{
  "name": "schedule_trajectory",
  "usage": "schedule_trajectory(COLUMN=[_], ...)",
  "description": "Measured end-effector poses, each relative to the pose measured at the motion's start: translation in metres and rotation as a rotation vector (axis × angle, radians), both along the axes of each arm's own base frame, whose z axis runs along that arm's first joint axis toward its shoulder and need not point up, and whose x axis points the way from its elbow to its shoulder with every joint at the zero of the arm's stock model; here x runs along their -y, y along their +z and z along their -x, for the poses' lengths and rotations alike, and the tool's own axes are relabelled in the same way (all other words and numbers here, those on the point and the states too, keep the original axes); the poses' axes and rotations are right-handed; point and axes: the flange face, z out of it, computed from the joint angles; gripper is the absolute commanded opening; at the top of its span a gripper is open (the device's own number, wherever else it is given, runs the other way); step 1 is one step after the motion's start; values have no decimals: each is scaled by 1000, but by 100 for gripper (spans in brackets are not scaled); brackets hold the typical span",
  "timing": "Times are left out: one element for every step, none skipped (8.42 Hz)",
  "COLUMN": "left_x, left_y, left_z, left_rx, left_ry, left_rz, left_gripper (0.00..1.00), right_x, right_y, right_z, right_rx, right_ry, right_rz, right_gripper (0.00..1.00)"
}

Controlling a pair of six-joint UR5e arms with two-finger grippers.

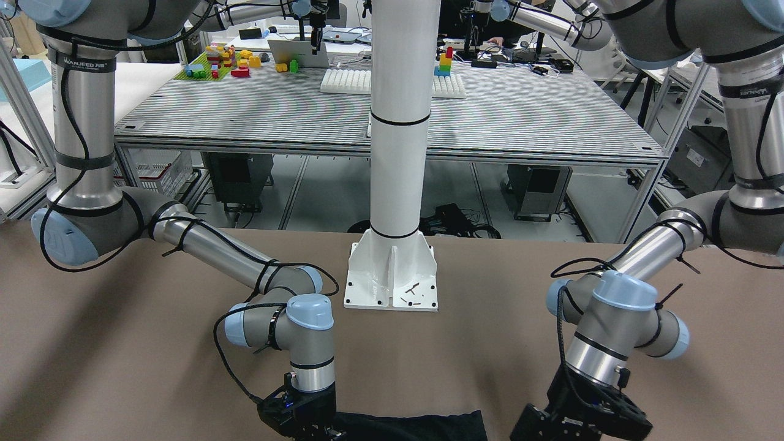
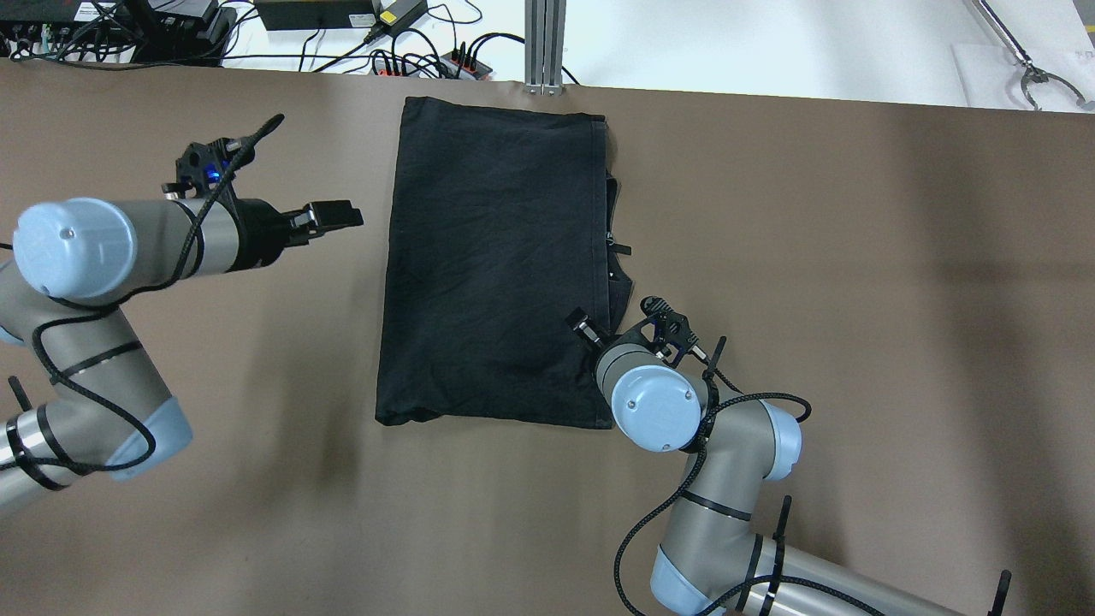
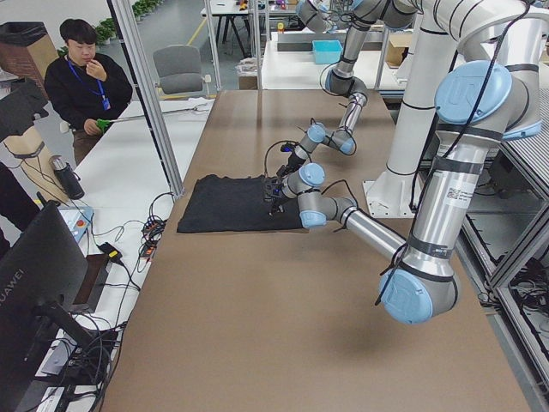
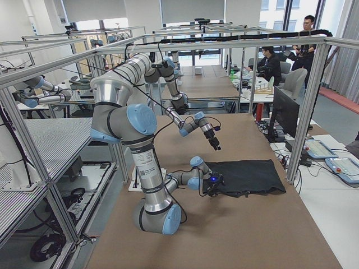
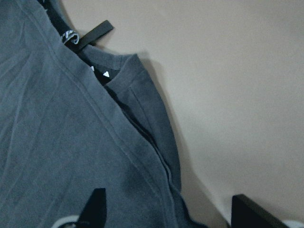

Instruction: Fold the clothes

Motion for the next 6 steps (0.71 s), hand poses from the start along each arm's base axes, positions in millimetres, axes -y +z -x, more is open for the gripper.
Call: schedule_trajectory(left_x=[24, 46, 67, 89, 112, 134], left_y=[10, 22, 36, 56, 82, 112], left_z=[23, 47, 69, 92, 119, 155], left_rx=[86, 183, 300, 435, 571, 701], left_ry=[11, 28, 51, 82, 112, 137], left_rz=[-27, -45, -61, -78, -99, -119], left_gripper=[95, 94, 95, 94, 95, 94], right_x=[0, 0, 0, 0, 0, 0], right_y=[0, 0, 0, 0, 0, 0], right_z=[0, 0, 0, 0, 0, 0], right_rx=[0, 0, 0, 0, 0, 0], right_ry=[0, 0, 0, 0, 0, 0], right_rz=[0, 0, 0, 0, 0, 0], right_gripper=[94, 94, 94, 94, 94, 94])
